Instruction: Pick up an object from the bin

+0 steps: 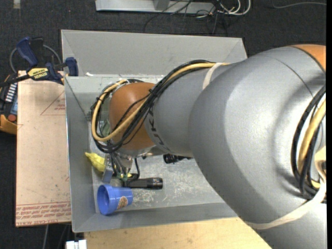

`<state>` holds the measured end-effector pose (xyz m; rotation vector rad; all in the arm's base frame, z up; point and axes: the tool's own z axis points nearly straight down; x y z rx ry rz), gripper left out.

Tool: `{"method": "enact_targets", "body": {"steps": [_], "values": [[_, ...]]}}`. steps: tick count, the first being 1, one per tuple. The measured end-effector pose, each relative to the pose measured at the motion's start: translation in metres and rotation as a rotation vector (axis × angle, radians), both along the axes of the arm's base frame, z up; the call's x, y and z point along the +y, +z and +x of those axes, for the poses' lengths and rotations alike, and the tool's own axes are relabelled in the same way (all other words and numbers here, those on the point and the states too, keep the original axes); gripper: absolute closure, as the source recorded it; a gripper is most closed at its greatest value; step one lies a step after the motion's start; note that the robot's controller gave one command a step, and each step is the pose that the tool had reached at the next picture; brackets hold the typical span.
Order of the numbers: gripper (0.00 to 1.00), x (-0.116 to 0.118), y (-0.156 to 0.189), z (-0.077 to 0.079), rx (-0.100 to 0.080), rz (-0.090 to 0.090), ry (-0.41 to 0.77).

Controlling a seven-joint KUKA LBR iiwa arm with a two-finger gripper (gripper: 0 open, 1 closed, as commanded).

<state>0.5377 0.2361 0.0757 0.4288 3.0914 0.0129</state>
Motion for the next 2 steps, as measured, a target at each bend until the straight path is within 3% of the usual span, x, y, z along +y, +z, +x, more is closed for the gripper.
{"method": "enact_targets", "body": {"steps": [2], "values": [[1.0,0.0002,0.0177,-0.0006,0.002,0.0,0.0]]}}
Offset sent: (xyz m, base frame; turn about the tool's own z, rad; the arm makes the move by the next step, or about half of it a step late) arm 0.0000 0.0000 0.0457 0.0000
